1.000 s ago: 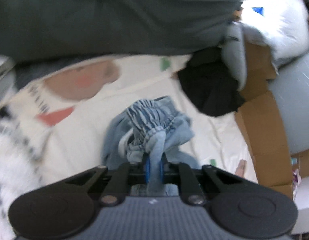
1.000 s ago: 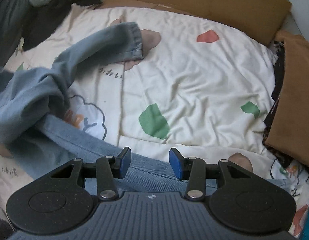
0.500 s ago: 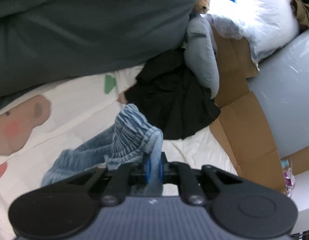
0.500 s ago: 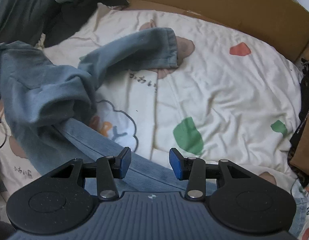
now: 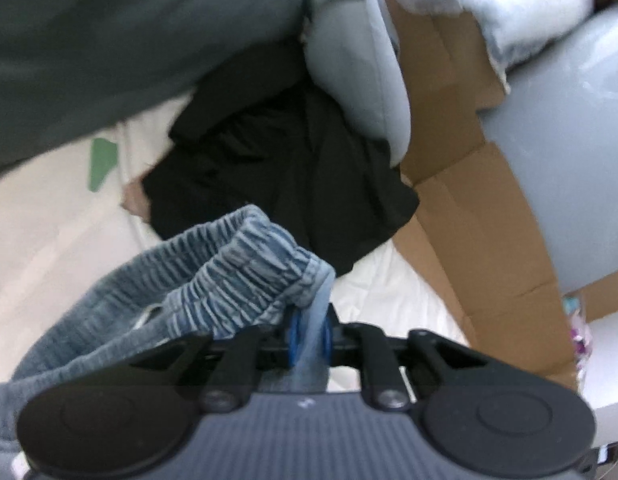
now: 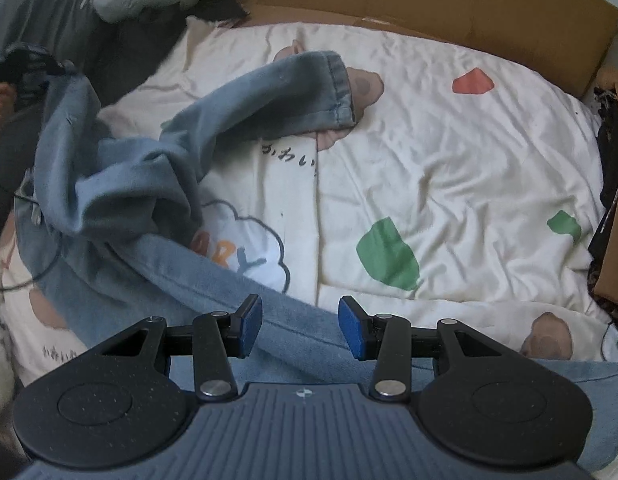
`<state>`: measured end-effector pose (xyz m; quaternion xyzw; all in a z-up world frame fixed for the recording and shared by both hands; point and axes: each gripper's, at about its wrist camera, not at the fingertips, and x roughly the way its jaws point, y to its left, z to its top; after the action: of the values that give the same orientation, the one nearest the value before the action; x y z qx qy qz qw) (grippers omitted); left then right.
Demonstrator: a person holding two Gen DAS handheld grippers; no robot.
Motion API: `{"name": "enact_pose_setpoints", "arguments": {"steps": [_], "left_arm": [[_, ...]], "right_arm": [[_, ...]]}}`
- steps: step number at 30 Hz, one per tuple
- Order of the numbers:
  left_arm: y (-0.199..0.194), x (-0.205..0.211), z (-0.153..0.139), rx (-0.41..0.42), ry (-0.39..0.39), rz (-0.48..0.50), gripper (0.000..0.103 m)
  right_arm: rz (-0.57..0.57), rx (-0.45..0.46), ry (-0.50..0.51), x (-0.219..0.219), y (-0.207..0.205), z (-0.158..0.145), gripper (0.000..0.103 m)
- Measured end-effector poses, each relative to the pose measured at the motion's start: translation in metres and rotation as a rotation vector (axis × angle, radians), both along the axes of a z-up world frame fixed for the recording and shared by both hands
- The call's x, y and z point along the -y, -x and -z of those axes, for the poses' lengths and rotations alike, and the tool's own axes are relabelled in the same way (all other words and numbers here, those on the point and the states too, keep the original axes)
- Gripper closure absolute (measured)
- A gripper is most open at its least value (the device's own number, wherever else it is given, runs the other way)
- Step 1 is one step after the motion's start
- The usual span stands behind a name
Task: Fold clothes
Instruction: 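Grasp the jeans waistband with the left gripper and lift it, then lay the jeans flat on the sheet and open the left gripper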
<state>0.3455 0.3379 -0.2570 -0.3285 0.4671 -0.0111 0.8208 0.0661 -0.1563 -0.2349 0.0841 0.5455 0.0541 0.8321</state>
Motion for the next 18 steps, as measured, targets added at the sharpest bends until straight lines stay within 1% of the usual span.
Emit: {"name": "enact_pose_setpoints", "arguments": {"steps": [3, 5, 6, 8, 10, 12, 14, 16, 18], "left_arm": [[-0.012, 0.018, 0.016, -0.027, 0.002, 0.010, 0.081], [-0.018, 0.032, 0.024, -0.047, -0.021, 0.024, 0.072], [-0.019, 0.037, 0.025, -0.050, -0.034, 0.033, 0.070], [-0.018, 0.045, 0.022, -0.043, -0.057, 0.047, 0.058], [-0.013, 0.048, 0.015, -0.022, -0.070, 0.055, 0.052], [-0.005, 0.047, 0.006, -0.004, -0.079, 0.061, 0.049], [0.005, 0.045, -0.002, 0.008, -0.086, 0.060, 0.049], [0.017, 0.042, -0.007, 0.016, -0.078, 0.043, 0.047], [0.030, 0.037, -0.011, 0.022, -0.071, 0.023, 0.046]], "right_arm": [[0.037, 0.009, -0.015, -0.004, -0.002, 0.004, 0.054], [0.046, 0.017, -0.023, -0.008, -0.002, 0.005, 0.054], [0.047, 0.018, -0.026, -0.010, -0.002, 0.006, 0.054], [0.028, 0.016, -0.025, -0.014, -0.003, 0.005, 0.054], [0.004, 0.016, -0.020, -0.016, -0.005, 0.003, 0.054], [-0.015, 0.020, -0.014, -0.016, -0.010, 0.002, 0.054], [0.004, 0.029, -0.014, -0.011, -0.017, 0.000, 0.054], [0.017, 0.042, -0.027, -0.009, -0.026, -0.001, 0.054], [0.000, 0.061, -0.027, -0.010, -0.033, -0.003, 0.054]]}}
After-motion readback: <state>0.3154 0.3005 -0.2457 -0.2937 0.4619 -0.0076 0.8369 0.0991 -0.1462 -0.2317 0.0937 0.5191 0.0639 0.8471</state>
